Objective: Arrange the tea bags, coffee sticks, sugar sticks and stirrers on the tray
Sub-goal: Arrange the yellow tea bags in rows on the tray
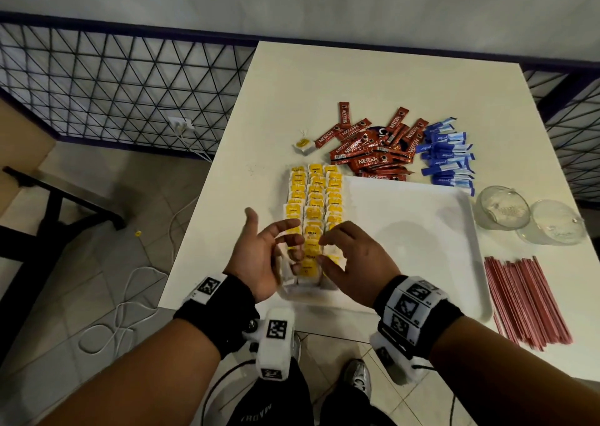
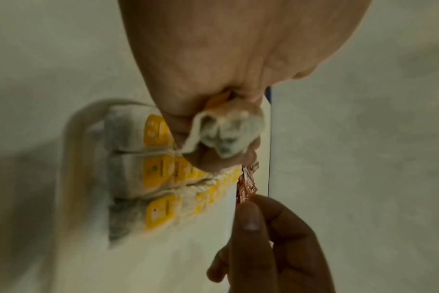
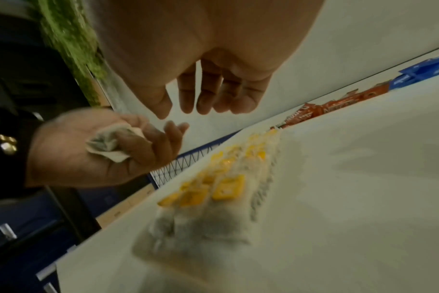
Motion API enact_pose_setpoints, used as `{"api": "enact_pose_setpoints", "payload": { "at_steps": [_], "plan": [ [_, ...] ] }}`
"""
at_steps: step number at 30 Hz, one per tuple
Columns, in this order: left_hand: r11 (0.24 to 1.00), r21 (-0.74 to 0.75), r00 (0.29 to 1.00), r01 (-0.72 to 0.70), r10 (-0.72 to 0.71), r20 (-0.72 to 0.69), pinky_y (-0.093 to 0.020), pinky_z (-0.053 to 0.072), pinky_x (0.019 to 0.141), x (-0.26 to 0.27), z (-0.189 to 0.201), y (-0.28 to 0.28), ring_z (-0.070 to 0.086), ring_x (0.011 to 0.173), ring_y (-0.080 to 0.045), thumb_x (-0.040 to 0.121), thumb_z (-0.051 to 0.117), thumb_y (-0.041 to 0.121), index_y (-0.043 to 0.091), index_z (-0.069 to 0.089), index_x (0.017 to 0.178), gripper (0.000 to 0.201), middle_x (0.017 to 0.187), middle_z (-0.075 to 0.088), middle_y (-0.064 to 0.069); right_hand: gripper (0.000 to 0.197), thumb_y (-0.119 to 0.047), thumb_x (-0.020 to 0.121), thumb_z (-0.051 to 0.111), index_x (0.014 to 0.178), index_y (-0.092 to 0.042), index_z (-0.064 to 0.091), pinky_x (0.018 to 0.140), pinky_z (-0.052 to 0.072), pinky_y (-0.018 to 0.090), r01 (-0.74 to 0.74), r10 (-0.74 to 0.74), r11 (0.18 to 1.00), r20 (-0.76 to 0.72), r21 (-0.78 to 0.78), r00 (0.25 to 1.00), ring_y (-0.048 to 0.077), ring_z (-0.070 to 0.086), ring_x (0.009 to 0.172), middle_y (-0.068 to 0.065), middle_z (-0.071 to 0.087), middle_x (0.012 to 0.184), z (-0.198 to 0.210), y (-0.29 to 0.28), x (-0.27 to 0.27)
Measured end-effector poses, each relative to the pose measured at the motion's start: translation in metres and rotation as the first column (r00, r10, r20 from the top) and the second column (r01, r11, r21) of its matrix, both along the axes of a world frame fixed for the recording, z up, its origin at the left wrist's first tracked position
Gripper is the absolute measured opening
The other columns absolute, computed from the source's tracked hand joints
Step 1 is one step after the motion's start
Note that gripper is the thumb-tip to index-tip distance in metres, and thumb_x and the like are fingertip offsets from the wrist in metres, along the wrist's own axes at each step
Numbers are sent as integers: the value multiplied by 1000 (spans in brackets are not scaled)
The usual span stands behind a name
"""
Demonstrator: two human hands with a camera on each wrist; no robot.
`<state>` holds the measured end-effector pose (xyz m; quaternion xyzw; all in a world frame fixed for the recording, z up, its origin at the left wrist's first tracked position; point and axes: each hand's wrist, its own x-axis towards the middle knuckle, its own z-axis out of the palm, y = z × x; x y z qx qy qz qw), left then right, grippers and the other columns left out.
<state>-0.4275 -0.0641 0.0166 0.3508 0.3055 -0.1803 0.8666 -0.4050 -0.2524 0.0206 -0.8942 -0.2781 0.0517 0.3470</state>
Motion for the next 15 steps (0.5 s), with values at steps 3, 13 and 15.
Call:
{"api": "enact_pose_setpoints", "payload": {
  "at_steps": [3, 13, 15],
  "plan": [
    [987, -135, 996, -85, 85, -6, -31, 43, 62, -1, 8, -4, 53, 66, -26, 84, 20, 80, 8, 61, 112, 87, 86, 60, -14, 18, -24, 82, 67, 98, -16, 66, 69, 33, 5, -56, 49, 993, 64, 106, 997, -6, 37, 76, -1, 60, 96, 12, 8, -1],
    [976, -106, 981, -191, 188, -40, -28, 47, 50, 4, 27, -22, 50, 64, -22, 82, 24, 81, 11, 59, 112, 84, 83, 49, -7, 24, -39, 79, 71, 92, -19, 66, 66, 42, 16, -61, 62, 998, -9, 12, 998, 1, 52, 71, -8, 61, 85, 13, 17, -4],
    [961, -133, 970, -243, 240, -38, -33, 49, 62, 5, 27, -23, 47, 66, -22, 83, 28, 81, 9, 59, 110, 83, 81, 46, -7, 11, -27, 84, 69, 88, -17, 65, 62, 31, 5, -30, 31, 999, -37, 35, 999, -5, 47, 65, -16, 56, 77, 13, 16, -2]
  ]
}}
